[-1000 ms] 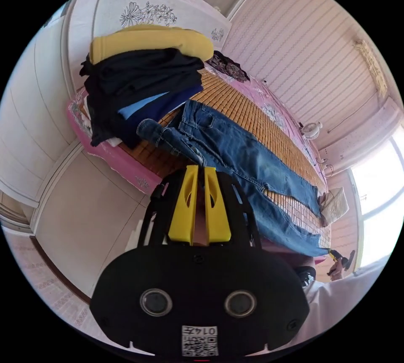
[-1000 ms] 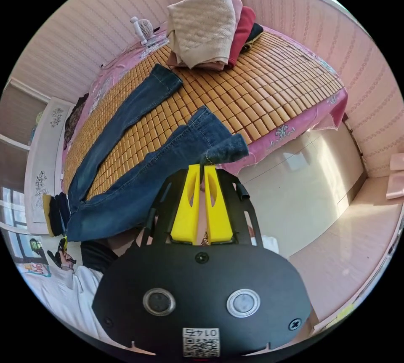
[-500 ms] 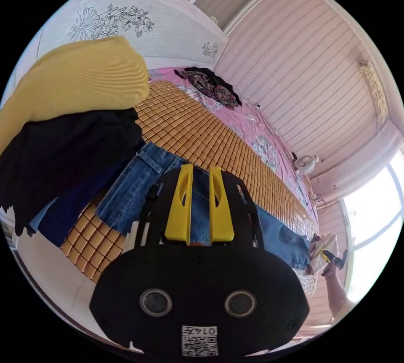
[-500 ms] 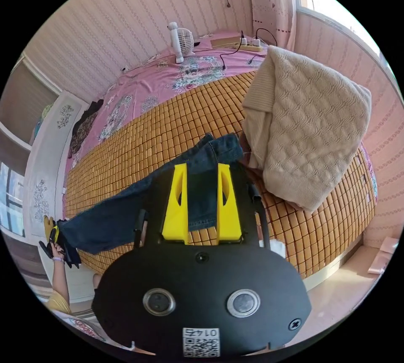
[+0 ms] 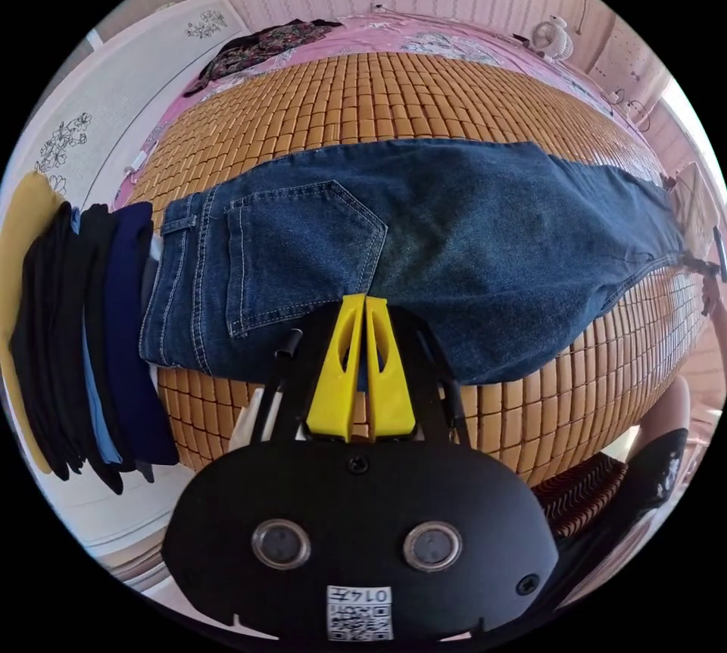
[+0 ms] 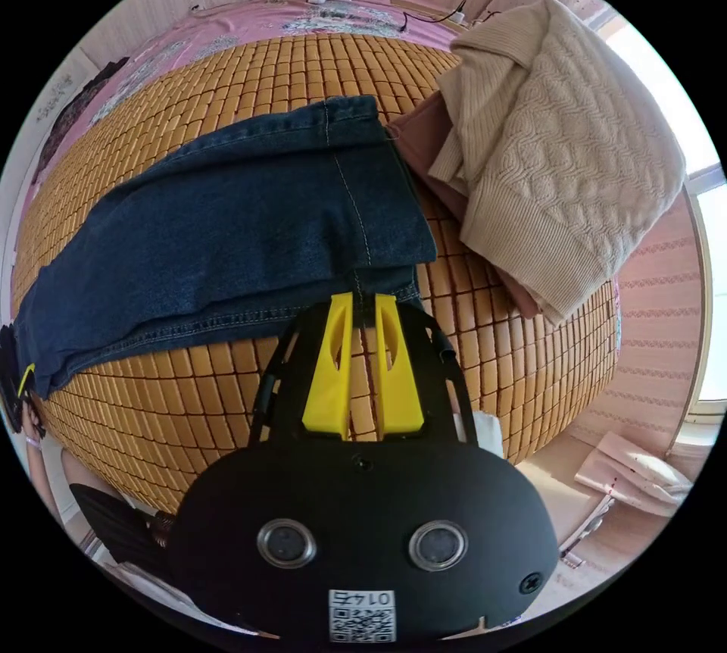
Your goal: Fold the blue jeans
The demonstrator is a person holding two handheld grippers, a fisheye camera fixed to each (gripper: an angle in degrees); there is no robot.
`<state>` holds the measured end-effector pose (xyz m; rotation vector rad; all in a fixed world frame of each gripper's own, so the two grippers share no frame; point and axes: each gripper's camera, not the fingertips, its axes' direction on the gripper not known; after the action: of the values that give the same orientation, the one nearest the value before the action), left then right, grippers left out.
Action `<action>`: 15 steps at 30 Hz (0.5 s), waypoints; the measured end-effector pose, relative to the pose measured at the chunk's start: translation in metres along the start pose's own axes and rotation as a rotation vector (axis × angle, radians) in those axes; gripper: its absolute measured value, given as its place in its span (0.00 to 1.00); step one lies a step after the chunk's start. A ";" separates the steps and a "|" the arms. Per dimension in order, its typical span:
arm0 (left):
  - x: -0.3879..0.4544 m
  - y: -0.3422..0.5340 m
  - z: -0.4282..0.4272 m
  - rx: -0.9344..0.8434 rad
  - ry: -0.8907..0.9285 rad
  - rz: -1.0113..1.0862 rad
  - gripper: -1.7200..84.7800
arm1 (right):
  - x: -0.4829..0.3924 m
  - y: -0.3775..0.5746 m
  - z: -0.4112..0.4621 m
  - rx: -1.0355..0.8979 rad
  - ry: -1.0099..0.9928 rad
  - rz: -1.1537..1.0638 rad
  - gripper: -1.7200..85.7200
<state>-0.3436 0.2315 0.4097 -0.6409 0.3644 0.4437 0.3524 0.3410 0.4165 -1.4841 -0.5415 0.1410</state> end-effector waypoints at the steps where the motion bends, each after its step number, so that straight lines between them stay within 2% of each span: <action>1: 0.001 0.001 -0.001 -0.017 0.002 0.010 0.01 | -0.001 0.008 0.000 -0.012 0.019 -0.034 0.08; 6: 0.000 0.031 -0.009 -0.088 0.051 0.030 0.01 | 0.005 0.087 0.001 -0.039 0.064 -0.146 0.08; 9: 0.004 0.048 -0.019 -0.081 0.098 0.018 0.01 | 0.026 0.147 -0.001 -0.075 -0.030 -0.111 0.07; 13: 0.025 0.063 -0.059 0.074 0.197 0.062 0.01 | 0.076 0.207 -0.008 0.009 -0.207 0.125 0.05; 15: 0.056 0.066 -0.083 0.155 0.208 0.158 0.02 | 0.097 0.219 -0.010 0.093 -0.340 0.239 0.09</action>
<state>-0.3450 0.2413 0.2900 -0.5099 0.6439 0.4958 0.4926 0.3943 0.2297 -1.4380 -0.6177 0.6064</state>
